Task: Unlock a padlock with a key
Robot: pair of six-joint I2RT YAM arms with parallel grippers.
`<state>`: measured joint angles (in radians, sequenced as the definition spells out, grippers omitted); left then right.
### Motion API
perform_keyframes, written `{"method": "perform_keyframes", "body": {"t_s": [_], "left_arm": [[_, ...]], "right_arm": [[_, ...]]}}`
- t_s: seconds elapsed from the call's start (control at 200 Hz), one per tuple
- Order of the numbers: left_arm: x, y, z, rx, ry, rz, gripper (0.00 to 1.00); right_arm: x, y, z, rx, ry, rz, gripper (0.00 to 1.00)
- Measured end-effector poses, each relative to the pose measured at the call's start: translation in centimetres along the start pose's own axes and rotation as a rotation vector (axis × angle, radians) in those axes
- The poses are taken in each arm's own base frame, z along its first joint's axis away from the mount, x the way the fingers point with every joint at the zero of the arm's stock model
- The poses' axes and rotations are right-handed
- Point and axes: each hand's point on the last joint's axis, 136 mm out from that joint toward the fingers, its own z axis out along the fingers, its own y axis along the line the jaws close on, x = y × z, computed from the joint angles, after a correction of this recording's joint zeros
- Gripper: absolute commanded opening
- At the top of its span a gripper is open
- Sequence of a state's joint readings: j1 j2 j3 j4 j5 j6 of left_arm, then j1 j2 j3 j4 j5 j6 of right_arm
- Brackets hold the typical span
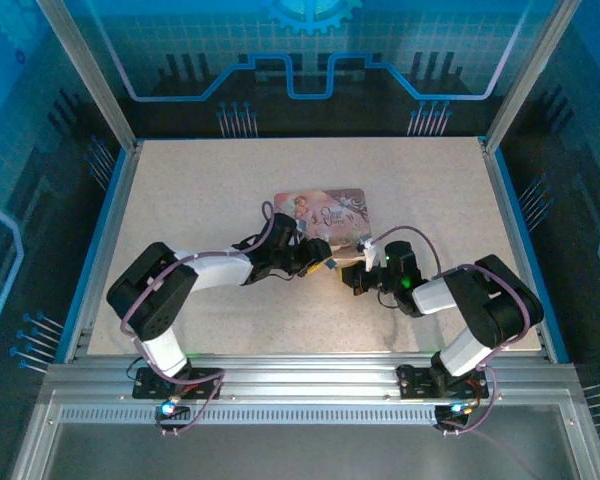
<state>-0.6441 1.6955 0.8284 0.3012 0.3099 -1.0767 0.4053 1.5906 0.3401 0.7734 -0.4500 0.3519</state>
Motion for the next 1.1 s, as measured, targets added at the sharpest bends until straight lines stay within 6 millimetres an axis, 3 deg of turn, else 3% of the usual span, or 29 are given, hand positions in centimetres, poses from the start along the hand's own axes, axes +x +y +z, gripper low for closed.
{"method": "perform_keyframes", "body": {"t_s": [0.295,0.67,1.095], "left_arm": [[0.3,1.6,-1.8,-0.003,-0.065,-0.062,0.53],[-0.1,1.1,-1.8,0.024,-0.091,-0.092,0.52],[0.3,1.2,-0.7,0.028,-0.08,-0.101,0.52]], "right_arm": [[-0.6,0.8,-0.7,-0.006,0.014,0.142,0.0],[-0.2,2.2,-0.3,-0.038,0.055,0.373,0.01],[-1.3,2.9,-1.0,-0.013,0.052,0.551,0.02]]}}
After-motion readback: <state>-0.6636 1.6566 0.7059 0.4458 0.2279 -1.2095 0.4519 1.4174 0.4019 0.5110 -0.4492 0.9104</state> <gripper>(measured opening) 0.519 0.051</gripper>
